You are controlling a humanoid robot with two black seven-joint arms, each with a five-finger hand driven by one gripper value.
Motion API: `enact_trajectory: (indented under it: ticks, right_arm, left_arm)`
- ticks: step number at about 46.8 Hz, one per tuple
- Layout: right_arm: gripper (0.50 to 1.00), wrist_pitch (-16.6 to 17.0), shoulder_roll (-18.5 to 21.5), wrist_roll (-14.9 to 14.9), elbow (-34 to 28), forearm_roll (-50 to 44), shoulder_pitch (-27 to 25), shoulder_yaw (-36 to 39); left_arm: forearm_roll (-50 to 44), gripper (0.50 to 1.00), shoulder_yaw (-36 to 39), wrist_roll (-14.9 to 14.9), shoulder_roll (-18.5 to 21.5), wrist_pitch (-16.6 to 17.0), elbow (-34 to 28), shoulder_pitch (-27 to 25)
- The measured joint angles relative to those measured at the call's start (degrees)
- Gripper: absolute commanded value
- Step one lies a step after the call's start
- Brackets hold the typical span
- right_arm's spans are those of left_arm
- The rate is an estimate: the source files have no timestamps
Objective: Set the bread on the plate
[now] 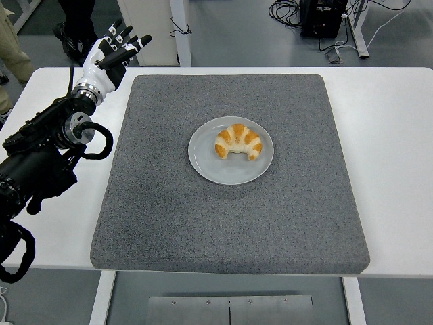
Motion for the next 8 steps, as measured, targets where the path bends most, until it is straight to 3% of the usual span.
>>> enact_trajectory:
  ticks: [8]
  right_arm:
    - [1.0, -0.3, 0.0, 0.0, -0.1, 0.0, -0.1, 0.0]
  left_arm:
    - [0.1, 0.972, -0.4, 0.0, -0.1, 0.0, 0.0, 1.0]
